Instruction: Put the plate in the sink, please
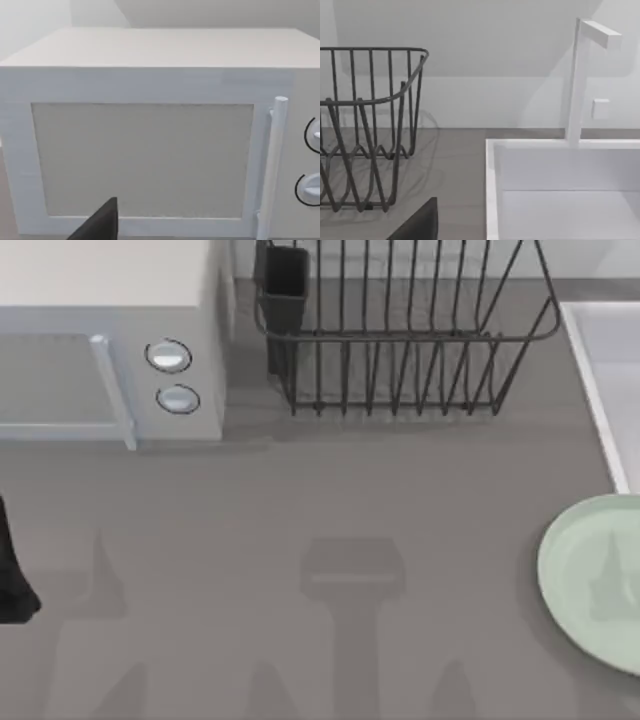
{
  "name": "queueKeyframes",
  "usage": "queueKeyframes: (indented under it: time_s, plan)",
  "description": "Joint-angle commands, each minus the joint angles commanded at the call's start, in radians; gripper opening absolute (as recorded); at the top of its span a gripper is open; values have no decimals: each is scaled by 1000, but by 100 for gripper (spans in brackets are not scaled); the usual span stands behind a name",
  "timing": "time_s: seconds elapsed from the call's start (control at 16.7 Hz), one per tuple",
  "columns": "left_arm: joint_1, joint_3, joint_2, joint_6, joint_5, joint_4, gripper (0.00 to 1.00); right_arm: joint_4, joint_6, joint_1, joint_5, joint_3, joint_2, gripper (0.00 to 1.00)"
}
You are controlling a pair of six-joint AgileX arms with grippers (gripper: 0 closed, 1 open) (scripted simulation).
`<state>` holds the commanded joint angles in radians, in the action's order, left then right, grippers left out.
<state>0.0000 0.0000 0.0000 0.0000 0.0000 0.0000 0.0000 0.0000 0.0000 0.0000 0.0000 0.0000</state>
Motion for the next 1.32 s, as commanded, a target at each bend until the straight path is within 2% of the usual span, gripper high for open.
queueKeyframes:
  time_s: [1.32]
  plan:
    - [0, 0, 0, 0, 0, 0, 100, 0, 0, 0, 0, 0, 0, 100]
